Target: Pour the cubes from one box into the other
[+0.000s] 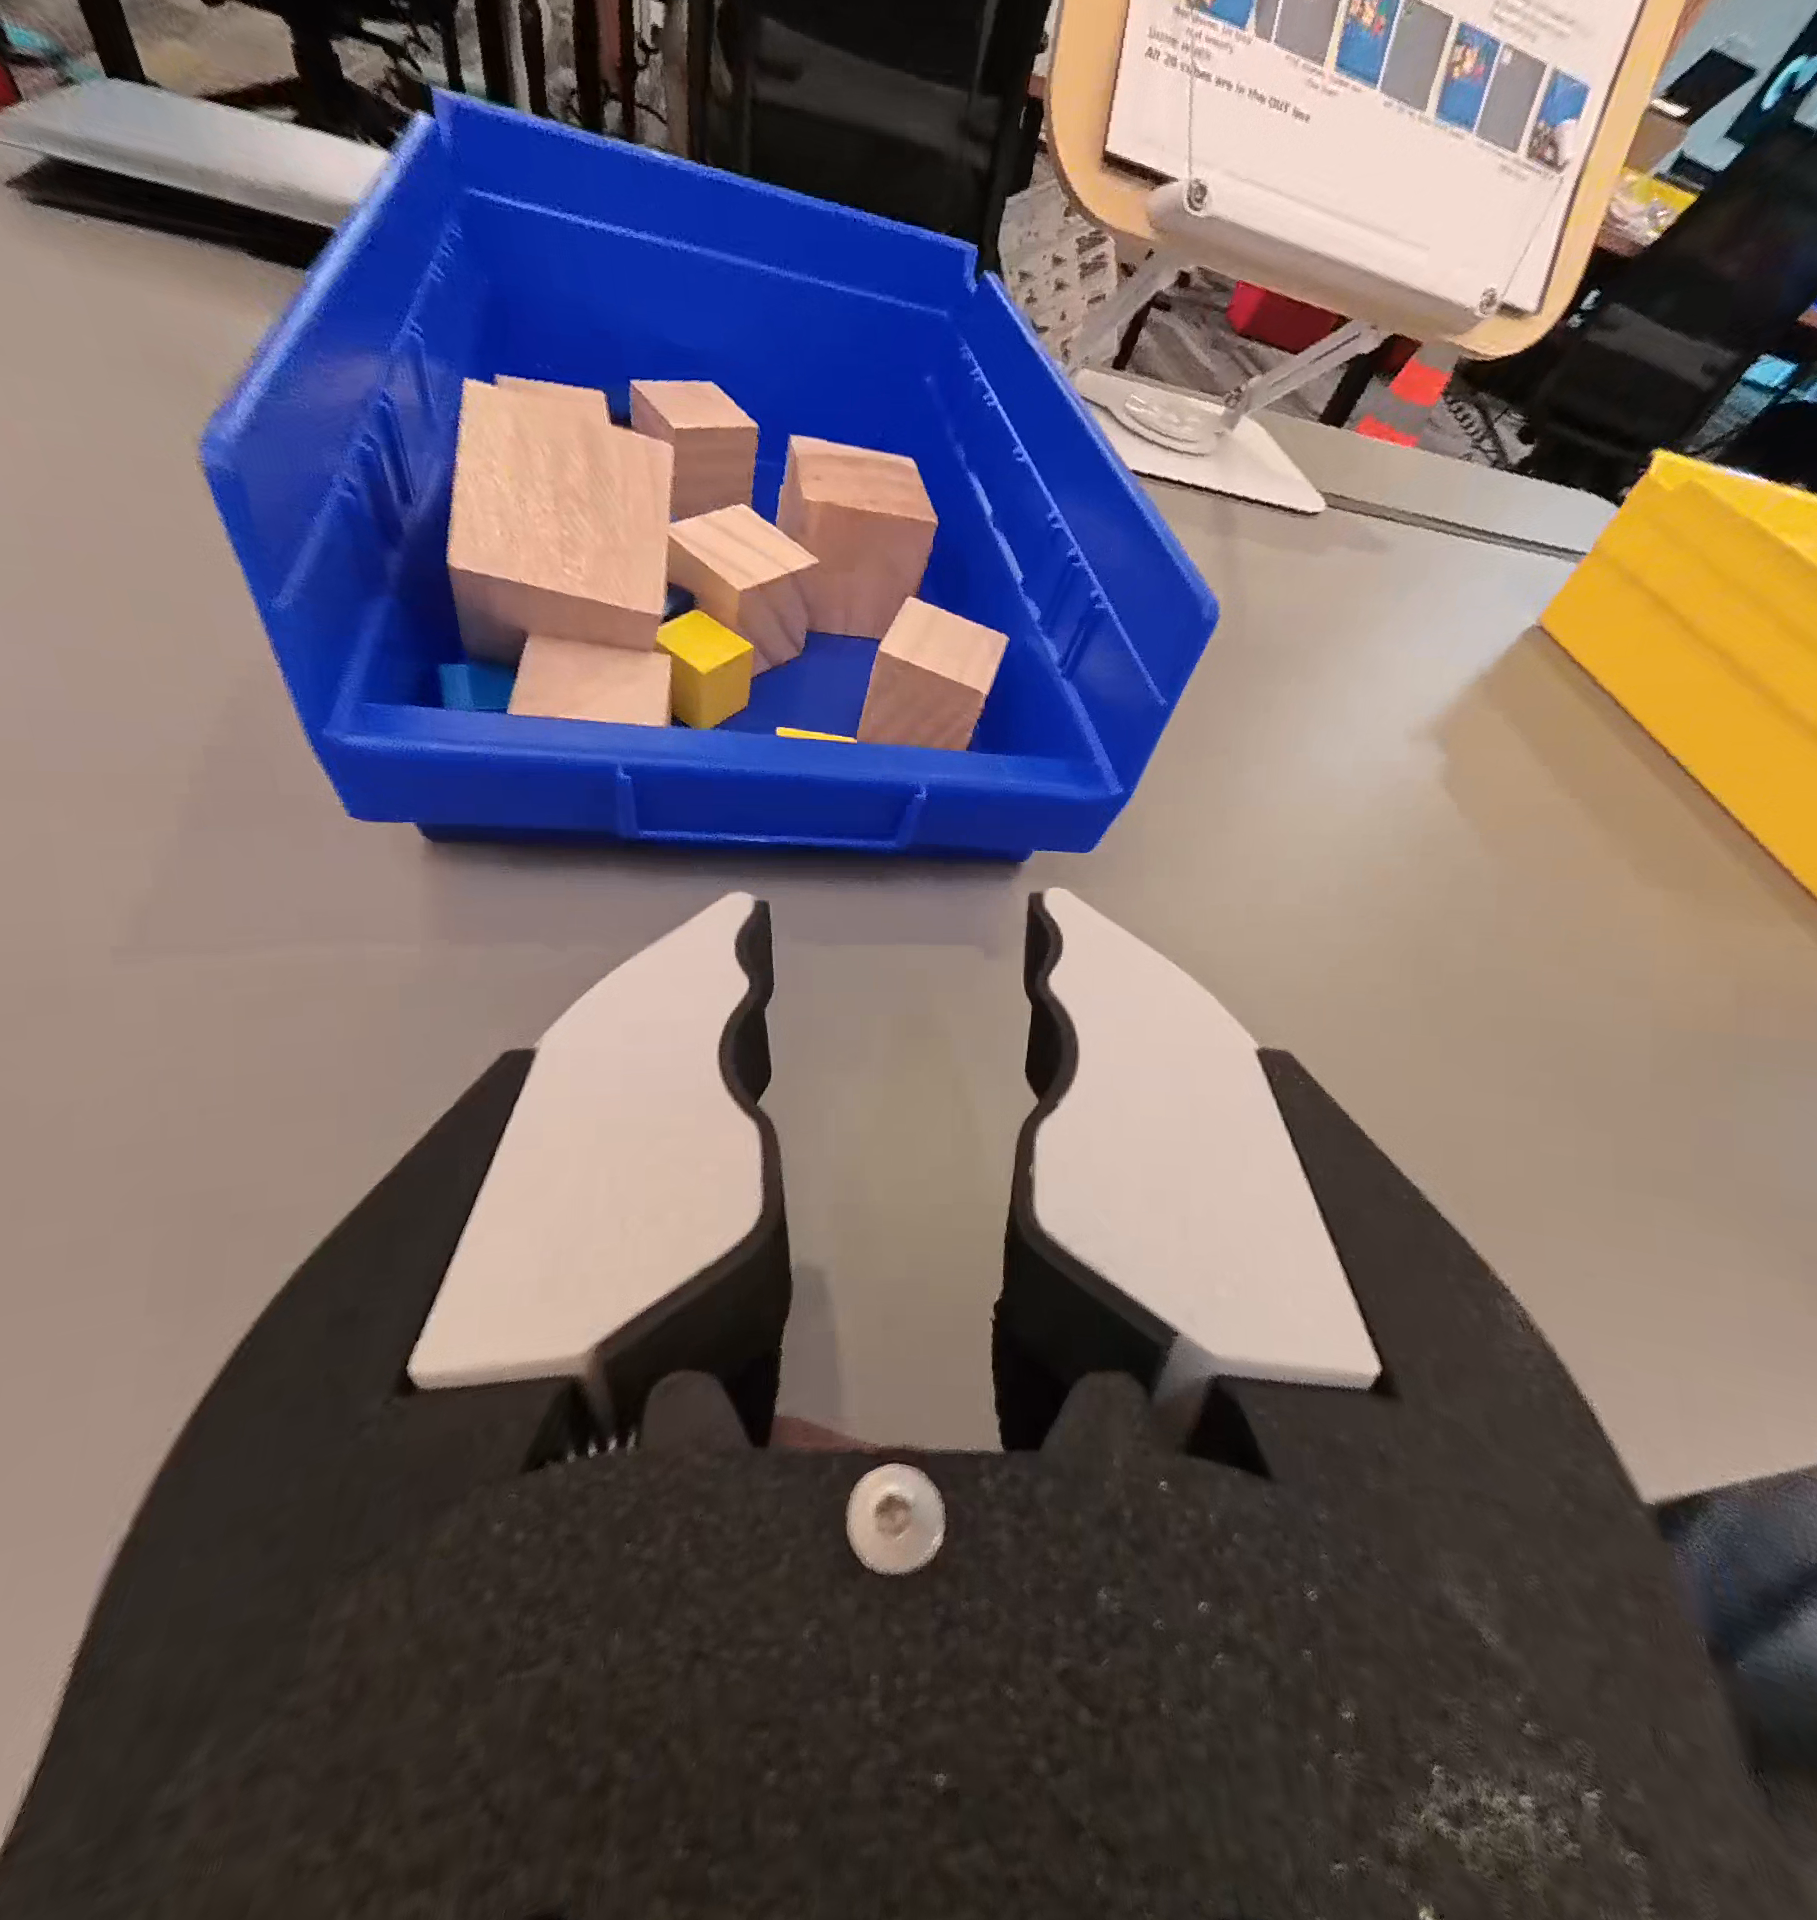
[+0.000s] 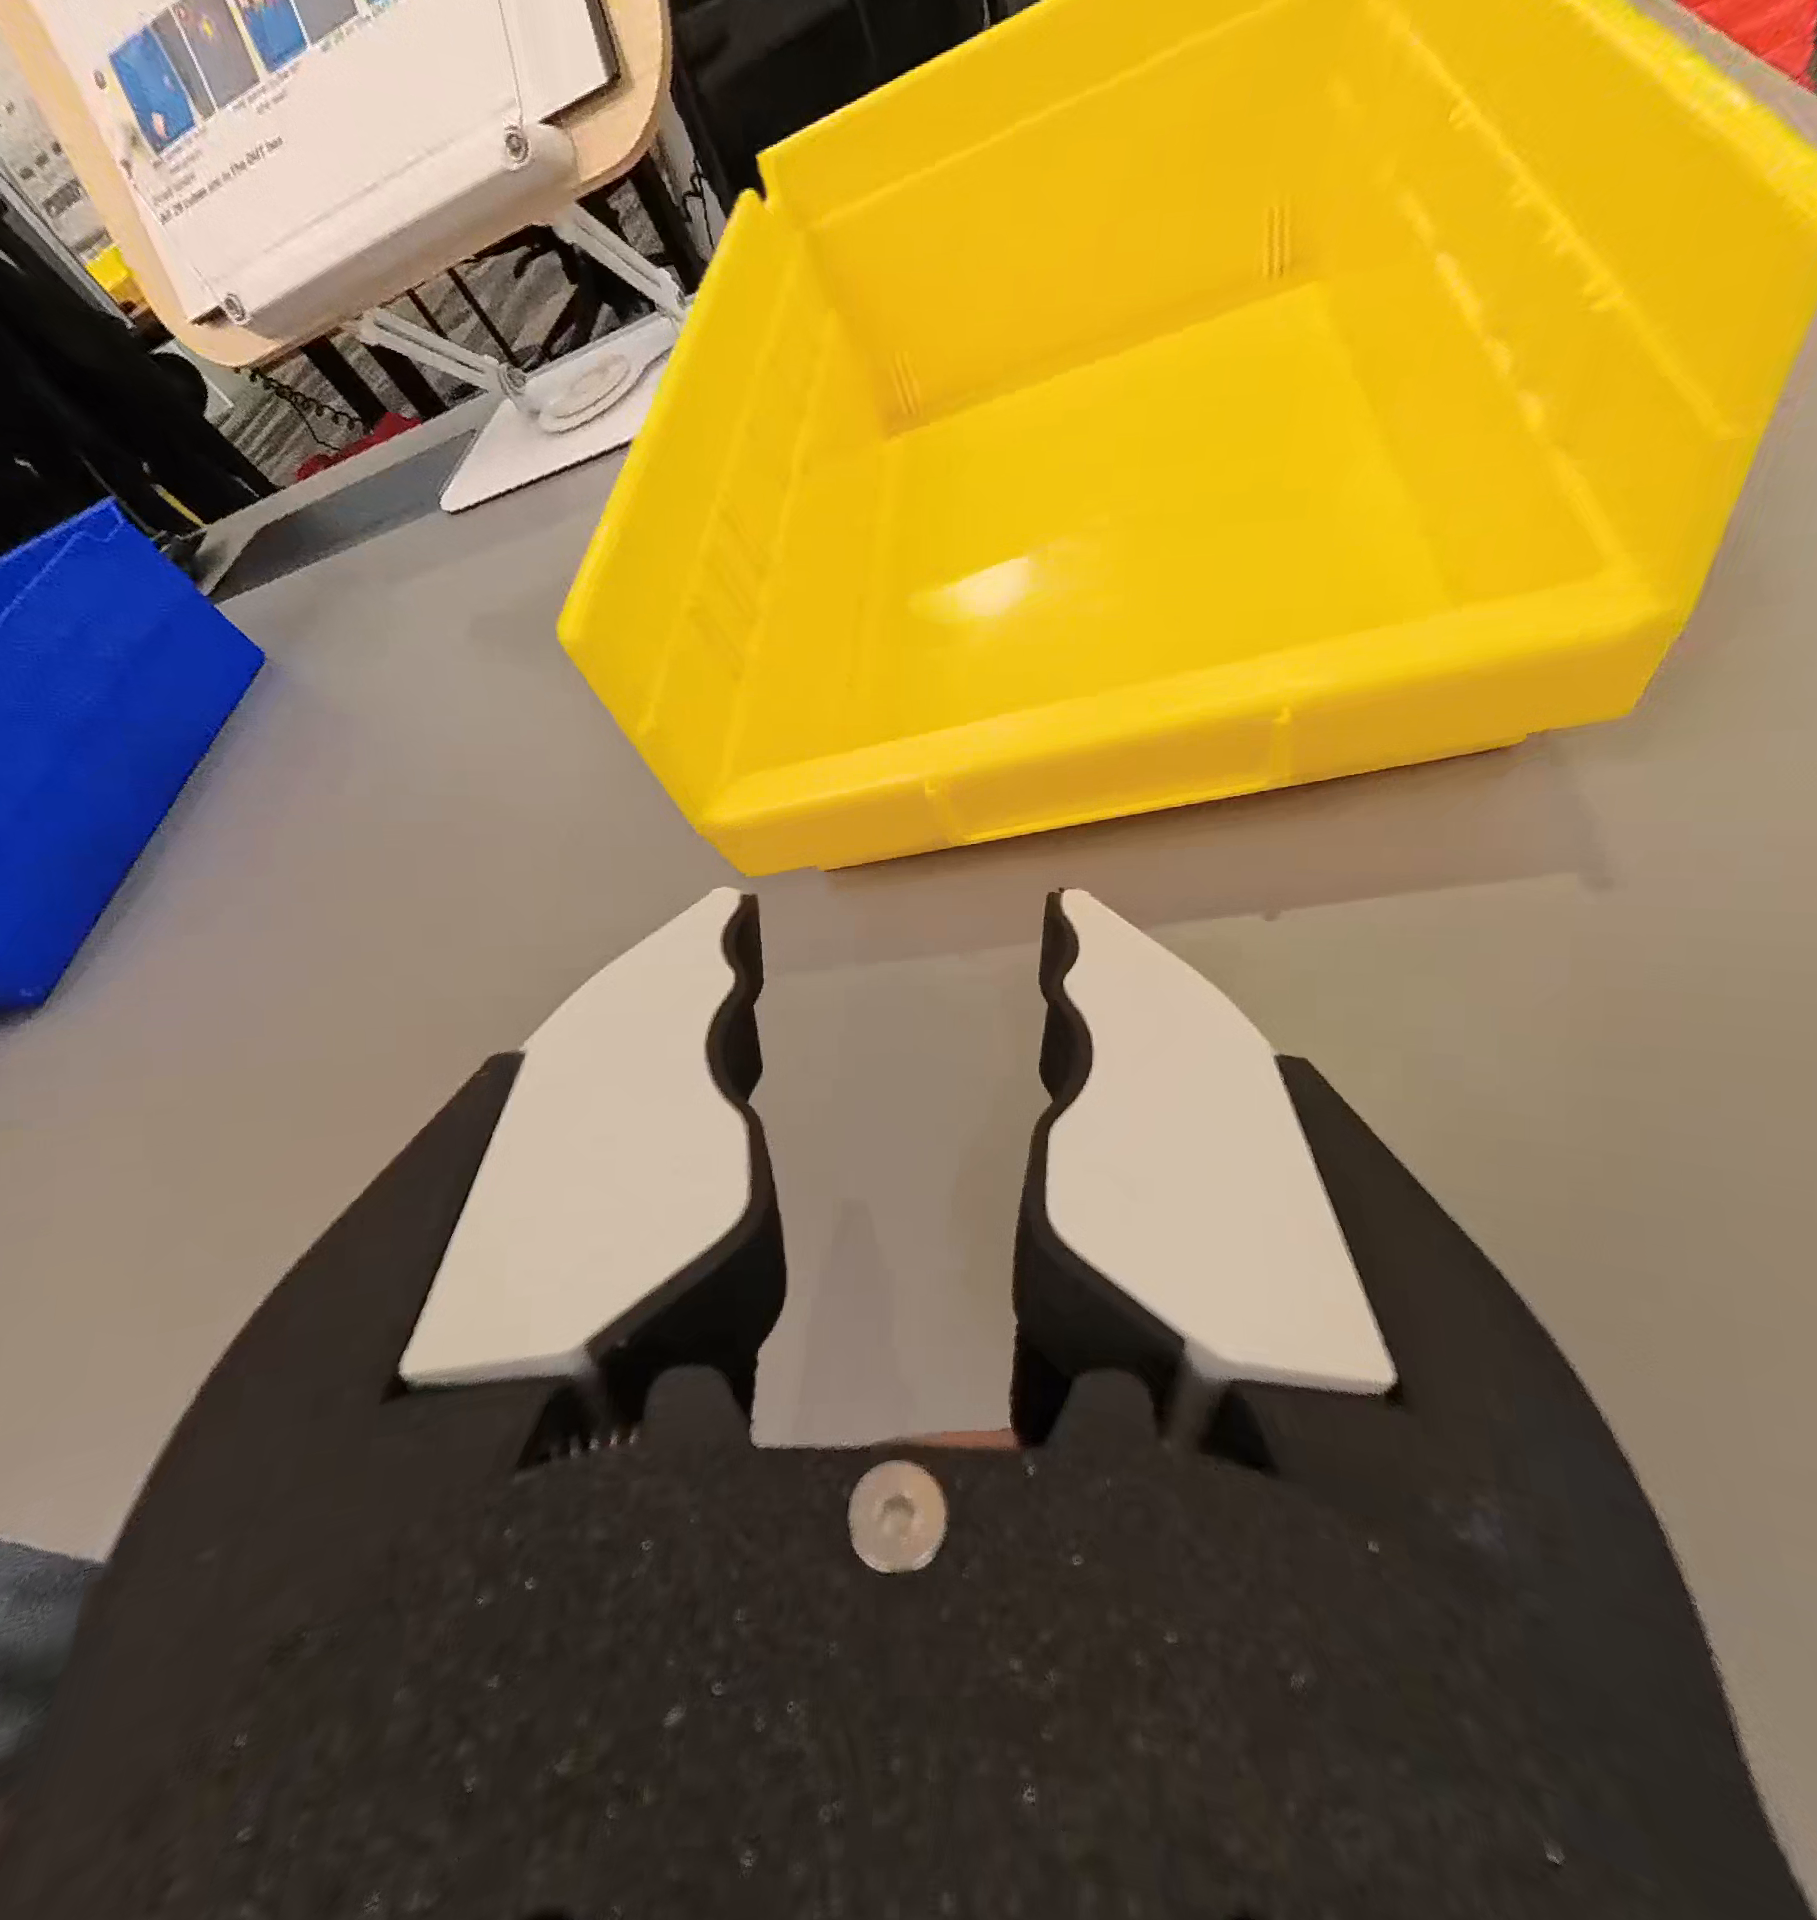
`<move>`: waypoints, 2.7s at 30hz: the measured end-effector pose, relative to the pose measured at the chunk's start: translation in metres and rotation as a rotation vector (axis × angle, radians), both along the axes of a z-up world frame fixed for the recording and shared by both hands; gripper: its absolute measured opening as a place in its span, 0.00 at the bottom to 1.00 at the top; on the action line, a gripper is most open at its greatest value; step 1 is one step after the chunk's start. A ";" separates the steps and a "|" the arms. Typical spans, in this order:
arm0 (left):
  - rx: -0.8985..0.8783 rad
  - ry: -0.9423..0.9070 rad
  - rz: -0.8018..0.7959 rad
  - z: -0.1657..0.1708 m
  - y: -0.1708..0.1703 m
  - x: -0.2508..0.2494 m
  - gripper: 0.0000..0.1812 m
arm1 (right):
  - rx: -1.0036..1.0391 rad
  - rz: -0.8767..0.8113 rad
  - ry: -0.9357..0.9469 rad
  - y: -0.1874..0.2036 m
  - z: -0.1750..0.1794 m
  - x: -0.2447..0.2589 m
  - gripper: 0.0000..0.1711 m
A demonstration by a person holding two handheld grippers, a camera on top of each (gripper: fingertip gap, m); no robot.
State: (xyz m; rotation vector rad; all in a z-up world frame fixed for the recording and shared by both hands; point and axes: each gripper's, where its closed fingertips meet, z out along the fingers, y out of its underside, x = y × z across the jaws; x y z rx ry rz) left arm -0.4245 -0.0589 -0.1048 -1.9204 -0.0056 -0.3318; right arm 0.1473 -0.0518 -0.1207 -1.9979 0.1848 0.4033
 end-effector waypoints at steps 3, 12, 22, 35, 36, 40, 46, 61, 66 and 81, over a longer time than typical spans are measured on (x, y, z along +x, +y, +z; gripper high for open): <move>0.018 0.037 0.018 0.001 -0.001 -0.006 0.25 | 0.002 0.004 -0.058 0.001 -0.001 -0.003 0.30; -0.012 0.063 0.001 -0.007 0.003 -0.003 0.25 | 0.057 -0.017 -0.159 0.003 0.007 -0.006 0.28; -0.020 0.075 -0.013 -0.009 0.003 0.001 0.25 | 0.059 -0.029 -0.147 0.003 0.007 -0.002 0.27; -0.016 0.118 -0.002 -0.005 0.004 -0.009 0.25 | 0.095 0.015 -0.185 0.001 0.018 -0.026 0.28; -0.004 0.125 -0.017 0.004 0.005 -0.011 0.27 | 0.107 0.037 -0.196 0.000 0.022 -0.036 0.28; 0.006 0.097 0.007 0.062 0.023 -0.040 0.24 | 0.156 0.148 -0.328 -0.003 0.029 -0.085 0.29; -0.306 0.105 -0.001 0.072 0.110 -0.093 0.30 | 0.079 0.281 -0.194 -0.009 0.013 -0.141 0.30; -0.791 0.094 -0.032 -0.008 0.268 -0.125 0.27 | 0.121 0.342 -0.201 -0.006 0.011 -0.162 0.34; -0.876 0.119 -0.039 -0.018 0.303 -0.122 0.14 | 0.126 0.346 -0.228 -0.002 0.010 -0.168 0.34; -1.041 0.240 0.016 -0.033 0.303 -0.112 0.02 | -0.276 0.799 -0.261 0.182 0.061 -0.433 0.32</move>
